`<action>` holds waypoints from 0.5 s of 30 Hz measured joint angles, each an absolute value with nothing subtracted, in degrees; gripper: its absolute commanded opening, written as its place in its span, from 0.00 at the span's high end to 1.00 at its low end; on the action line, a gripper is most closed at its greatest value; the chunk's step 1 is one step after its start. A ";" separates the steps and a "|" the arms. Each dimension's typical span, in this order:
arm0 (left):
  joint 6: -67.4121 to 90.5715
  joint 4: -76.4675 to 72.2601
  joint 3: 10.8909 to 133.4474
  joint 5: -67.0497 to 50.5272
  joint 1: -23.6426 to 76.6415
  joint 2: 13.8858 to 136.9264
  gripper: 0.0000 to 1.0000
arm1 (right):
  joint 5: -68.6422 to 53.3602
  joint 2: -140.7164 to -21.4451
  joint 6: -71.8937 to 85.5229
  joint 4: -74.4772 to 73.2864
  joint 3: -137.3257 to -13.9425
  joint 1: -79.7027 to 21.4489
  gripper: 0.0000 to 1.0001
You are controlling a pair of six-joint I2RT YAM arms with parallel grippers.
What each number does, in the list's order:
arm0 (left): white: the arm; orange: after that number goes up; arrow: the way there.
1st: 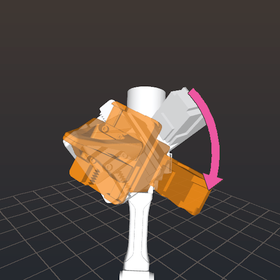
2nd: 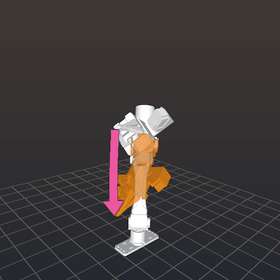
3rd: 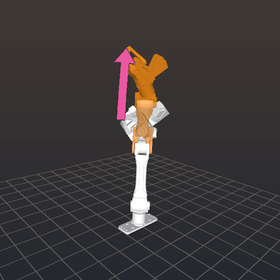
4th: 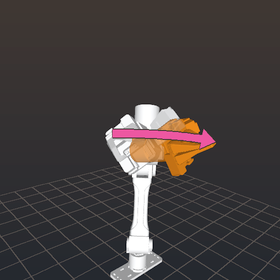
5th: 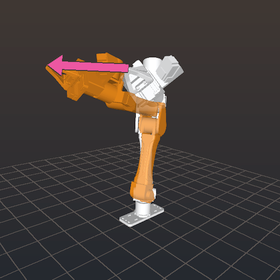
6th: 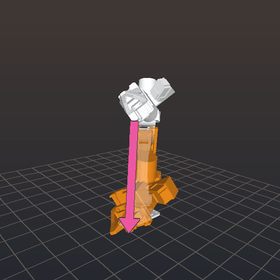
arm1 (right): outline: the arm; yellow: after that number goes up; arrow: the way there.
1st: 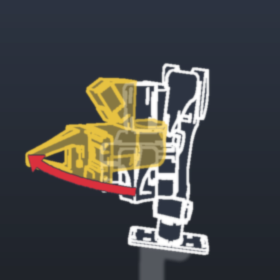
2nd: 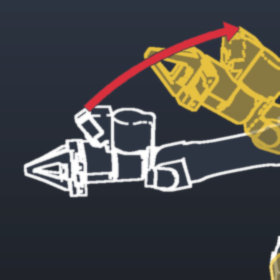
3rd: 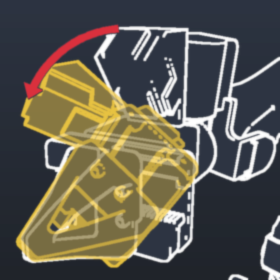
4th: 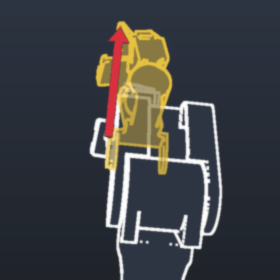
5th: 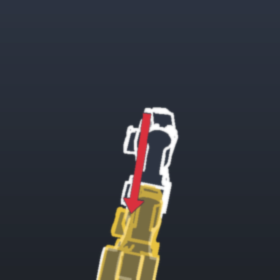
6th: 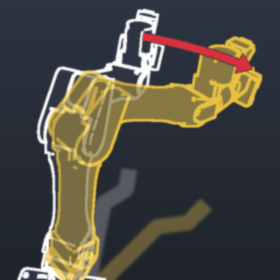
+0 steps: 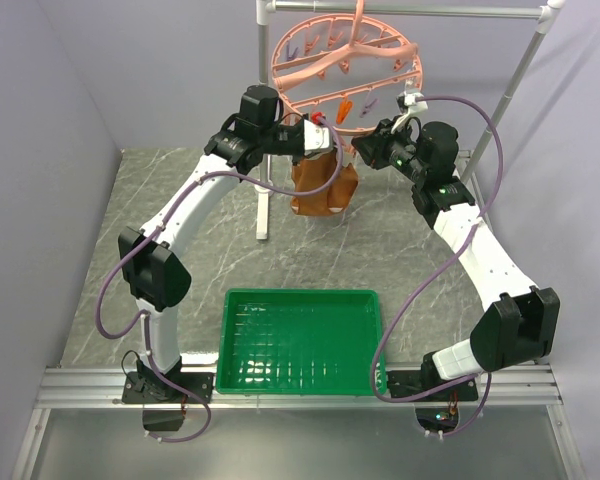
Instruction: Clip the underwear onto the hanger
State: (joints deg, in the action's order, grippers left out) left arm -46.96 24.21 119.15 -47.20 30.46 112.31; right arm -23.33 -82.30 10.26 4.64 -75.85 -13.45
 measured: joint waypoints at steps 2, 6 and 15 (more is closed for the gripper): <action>-46.63 24.14 119.15 -47.18 30.46 112.31 1.00 | -23.35 -82.30 10.74 4.62 -75.90 -13.45 0.73; -45.74 23.40 119.15 -47.20 30.44 112.31 1.00 | -23.35 -82.30 11.90 3.81 -76.84 -13.45 0.67; -43.79 21.17 119.52 -47.18 30.33 112.31 1.00 | -23.40 -82.30 14.00 2.35 -78.87 -13.45 0.60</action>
